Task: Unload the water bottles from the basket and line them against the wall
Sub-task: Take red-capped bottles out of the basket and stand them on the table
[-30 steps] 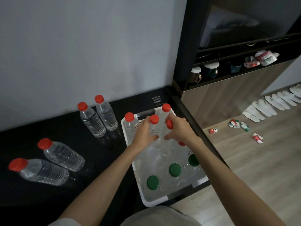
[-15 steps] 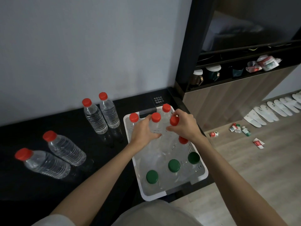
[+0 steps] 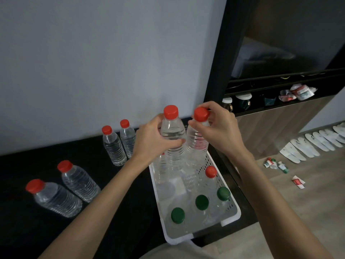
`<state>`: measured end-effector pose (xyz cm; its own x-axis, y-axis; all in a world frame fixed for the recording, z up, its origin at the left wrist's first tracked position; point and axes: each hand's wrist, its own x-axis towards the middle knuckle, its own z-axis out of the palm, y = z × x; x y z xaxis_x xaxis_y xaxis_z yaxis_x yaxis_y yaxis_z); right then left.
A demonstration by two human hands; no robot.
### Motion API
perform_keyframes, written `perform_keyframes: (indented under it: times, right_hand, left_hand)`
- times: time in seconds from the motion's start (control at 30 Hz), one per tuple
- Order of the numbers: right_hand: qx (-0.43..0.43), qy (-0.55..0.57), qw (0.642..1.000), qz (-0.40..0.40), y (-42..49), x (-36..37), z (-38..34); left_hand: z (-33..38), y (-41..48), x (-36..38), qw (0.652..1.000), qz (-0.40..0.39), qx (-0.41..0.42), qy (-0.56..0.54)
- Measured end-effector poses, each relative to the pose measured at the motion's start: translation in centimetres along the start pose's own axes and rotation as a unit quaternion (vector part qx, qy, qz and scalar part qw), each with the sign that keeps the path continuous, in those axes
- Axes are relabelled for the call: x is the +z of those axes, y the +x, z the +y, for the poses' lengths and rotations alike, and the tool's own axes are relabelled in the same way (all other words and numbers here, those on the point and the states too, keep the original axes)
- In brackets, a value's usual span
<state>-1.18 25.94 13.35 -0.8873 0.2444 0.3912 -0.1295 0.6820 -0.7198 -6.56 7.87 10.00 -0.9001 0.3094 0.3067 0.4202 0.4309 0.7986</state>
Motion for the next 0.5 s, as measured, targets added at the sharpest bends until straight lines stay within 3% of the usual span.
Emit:
perform_keyframes:
  times: [0.27, 0.5]
  right_hand:
    - [-0.034, 0.080, 0.995, -0.052, 2.3, 2.0, -5.4]
    - [-0.083, 0.113, 0.982, -0.124, 3.2, 8.0, -8.4]
  left_hand:
    - [1.3, -0.3, -7.3, 0.999, 0.039, 0.022, 0.020]
    - [-1.8, -2.2, -12.7, 0.995, 0.085, -0.011, 0.046]
